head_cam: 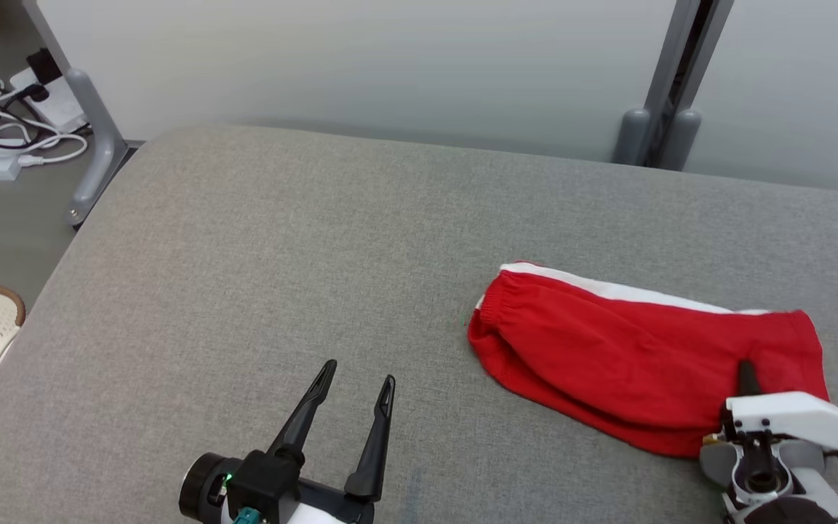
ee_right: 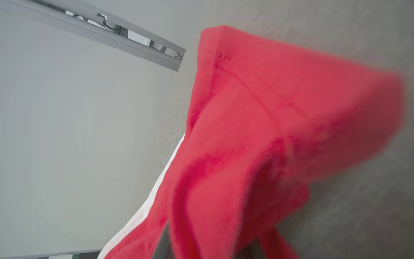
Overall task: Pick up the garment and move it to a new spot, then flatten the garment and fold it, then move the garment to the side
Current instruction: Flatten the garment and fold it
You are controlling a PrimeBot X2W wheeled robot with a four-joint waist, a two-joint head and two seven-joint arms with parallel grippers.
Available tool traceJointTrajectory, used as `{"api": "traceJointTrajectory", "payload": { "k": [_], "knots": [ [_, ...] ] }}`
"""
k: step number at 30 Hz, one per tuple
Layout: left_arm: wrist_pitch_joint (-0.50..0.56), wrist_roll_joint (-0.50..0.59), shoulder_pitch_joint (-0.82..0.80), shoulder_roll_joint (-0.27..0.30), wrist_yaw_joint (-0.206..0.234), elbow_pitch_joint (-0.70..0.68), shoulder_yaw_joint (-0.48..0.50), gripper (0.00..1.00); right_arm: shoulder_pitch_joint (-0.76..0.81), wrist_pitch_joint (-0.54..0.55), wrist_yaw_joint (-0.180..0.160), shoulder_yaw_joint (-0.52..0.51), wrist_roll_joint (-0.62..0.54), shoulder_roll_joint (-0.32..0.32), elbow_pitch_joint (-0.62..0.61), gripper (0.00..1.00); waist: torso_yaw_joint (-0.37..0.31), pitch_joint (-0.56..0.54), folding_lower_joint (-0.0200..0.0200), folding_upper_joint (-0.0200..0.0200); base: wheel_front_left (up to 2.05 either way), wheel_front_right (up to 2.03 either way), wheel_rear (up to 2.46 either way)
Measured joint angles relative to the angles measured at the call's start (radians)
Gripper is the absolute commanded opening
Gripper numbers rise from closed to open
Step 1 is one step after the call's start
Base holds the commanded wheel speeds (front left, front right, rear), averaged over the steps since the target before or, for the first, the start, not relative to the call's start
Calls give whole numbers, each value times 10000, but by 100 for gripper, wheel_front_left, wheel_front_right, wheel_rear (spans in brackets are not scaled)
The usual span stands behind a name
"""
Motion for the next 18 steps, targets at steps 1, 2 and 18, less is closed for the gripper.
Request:
{"api": "traceJointTrajectory", "payload": {
  "k": [1,2,18],
  "knots": [
    [0,0,30,0,0,0,10,100,67,-54,6,-29,107,-2,107,0,-34,-56,0,0,0,0,0],
    [0,0,64,0,0,0,25,100,119,-105,8,-111,249,2,196,0,-62,-104,0,0,0,0,0],
    [0,10,412,-2,-46,25,161,100,558,-157,-59,-708,-2813,-65,-650,0,-140,-704,0,0,0,0,0]
  ]
}}
